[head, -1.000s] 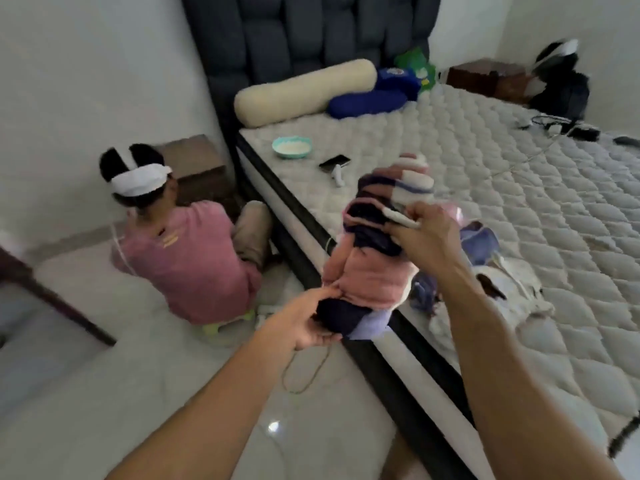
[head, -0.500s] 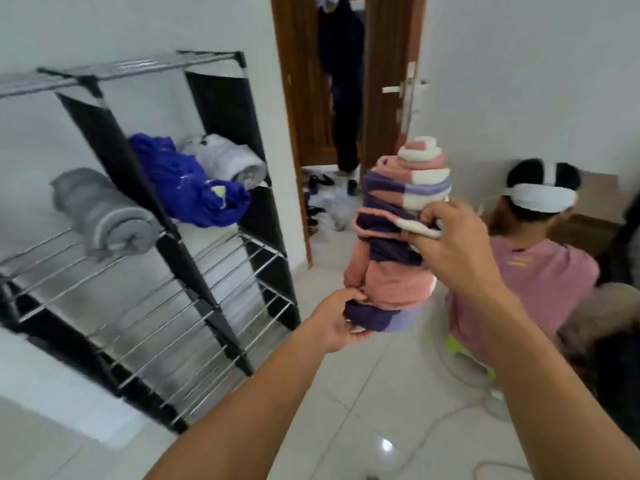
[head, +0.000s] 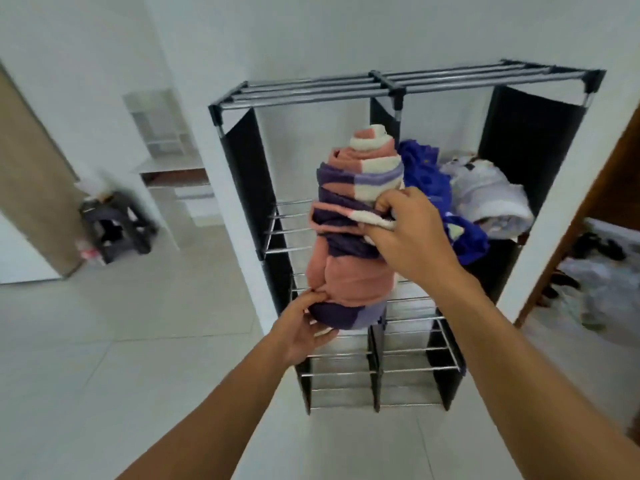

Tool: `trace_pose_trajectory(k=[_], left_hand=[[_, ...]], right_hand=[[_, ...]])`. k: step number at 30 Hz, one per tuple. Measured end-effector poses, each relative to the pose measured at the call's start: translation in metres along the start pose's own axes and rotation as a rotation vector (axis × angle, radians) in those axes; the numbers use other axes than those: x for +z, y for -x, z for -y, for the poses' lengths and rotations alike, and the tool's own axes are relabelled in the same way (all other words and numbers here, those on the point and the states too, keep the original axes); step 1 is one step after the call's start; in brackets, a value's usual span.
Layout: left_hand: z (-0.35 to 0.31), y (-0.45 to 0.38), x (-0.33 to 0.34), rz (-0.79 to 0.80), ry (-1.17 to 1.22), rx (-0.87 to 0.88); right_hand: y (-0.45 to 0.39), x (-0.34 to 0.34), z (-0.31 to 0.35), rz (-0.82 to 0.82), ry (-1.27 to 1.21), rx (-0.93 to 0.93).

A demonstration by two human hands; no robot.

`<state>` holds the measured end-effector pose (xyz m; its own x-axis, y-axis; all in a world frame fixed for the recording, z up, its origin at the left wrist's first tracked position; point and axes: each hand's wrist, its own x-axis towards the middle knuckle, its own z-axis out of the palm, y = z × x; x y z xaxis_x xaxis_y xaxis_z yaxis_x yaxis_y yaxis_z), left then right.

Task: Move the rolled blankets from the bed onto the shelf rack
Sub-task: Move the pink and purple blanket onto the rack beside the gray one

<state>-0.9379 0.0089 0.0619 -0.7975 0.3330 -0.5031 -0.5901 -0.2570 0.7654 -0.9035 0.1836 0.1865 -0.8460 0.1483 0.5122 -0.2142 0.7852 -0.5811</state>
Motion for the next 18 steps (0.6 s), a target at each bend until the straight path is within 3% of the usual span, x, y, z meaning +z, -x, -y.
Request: trace_pose_trajectory(k=[5,10,18], left_hand=[[-0.04,-0.008,-0.048,-0.186,0.065,0.127],[-0.074,-0.037,-0.064,-0.14,0.043,0.226],[-0.108,-0.093,-0.067,-0.15,-0.364,0.377]], right_hand=[[-0.052,0.07,0.013,0.066,-0.09,-0.042],[-0.124,0.124,0.023,0.069,-0.107,0.018],[-0.215,0.178,0.007,0.188,0.054,0.132]])
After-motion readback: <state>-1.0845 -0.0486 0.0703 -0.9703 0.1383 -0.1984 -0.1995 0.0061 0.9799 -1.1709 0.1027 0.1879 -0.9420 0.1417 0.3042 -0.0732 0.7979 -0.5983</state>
